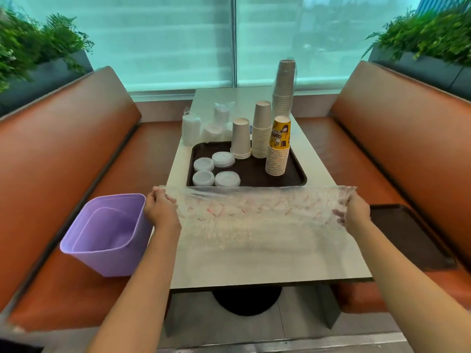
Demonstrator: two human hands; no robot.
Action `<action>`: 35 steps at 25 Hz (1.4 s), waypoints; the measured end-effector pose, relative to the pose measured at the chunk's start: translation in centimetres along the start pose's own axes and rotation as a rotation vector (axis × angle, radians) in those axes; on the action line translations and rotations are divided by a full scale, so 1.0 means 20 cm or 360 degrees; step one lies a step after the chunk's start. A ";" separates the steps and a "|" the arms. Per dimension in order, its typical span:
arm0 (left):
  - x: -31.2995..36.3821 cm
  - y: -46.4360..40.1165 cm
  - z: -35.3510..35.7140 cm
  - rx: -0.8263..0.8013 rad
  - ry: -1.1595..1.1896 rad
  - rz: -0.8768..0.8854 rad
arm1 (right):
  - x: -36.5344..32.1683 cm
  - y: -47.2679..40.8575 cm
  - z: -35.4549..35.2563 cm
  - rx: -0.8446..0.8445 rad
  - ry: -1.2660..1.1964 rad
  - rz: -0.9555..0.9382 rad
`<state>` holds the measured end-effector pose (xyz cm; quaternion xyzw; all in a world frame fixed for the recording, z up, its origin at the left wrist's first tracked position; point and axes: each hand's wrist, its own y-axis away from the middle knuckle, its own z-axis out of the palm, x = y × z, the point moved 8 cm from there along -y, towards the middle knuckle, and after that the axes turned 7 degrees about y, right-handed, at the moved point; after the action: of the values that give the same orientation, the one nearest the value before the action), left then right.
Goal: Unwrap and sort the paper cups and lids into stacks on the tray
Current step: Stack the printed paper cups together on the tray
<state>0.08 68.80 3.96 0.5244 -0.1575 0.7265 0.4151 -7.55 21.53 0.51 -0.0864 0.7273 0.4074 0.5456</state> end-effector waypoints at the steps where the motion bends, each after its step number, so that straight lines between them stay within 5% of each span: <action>1: -0.02 0.01 -0.01 -0.0026 -0.0070 -0.0077 | 0.01 0.03 0.02 -0.0113 0.0074 -0.0011; 3: -0.05 0.02 -0.02 -0.0135 -0.0236 -0.0178 | 0.03 0.06 0.06 -0.0310 0.0312 -0.0109; 7: -0.04 0.04 0.01 -0.0483 -0.0419 -0.0144 | 0.02 0.02 -0.02 -0.0166 0.0451 -0.0140; 16: -0.03 -0.15 -0.19 -0.0010 -0.0334 -0.0049 | -0.03 -0.10 -0.07 0.0042 0.0381 -0.0149; 21: -0.13 -0.19 -0.17 0.0029 -0.0449 -0.0041 | 0.00 -0.14 -0.09 0.0183 0.0418 -0.0226; 23: -0.18 -0.18 -0.16 0.0075 -0.0475 -0.0194 | -0.09 -0.09 -0.10 0.0448 0.1014 -0.0548; 25: -0.20 -0.13 -0.16 0.0143 -0.0750 -0.0345 | -0.20 0.07 0.07 0.0516 0.1448 -0.1199; 27: -0.12 -0.04 -0.13 0.0222 -0.1708 -0.0124 | -0.16 0.23 0.33 0.0198 0.1661 -0.1717; 29: -0.08 0.09 0.10 -0.0055 -0.2214 0.0529 | -0.05 0.30 0.53 -0.0091 0.1918 -0.1825; 31: -0.20 0.24 0.34 -0.0554 -0.2259 0.0889 | 0.06 0.32 0.65 -0.0284 0.2136 -0.1778; 35: -0.63 0.41 0.49 -0.1458 -0.2534 0.0870 | 0.24 0.25 0.74 -0.0550 0.2399 -0.1513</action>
<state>1.28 51.84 -1.69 0.5961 -0.7793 0.0966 0.1672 -1.64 36.52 -2.20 -0.7019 0.7079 0.0782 0.0150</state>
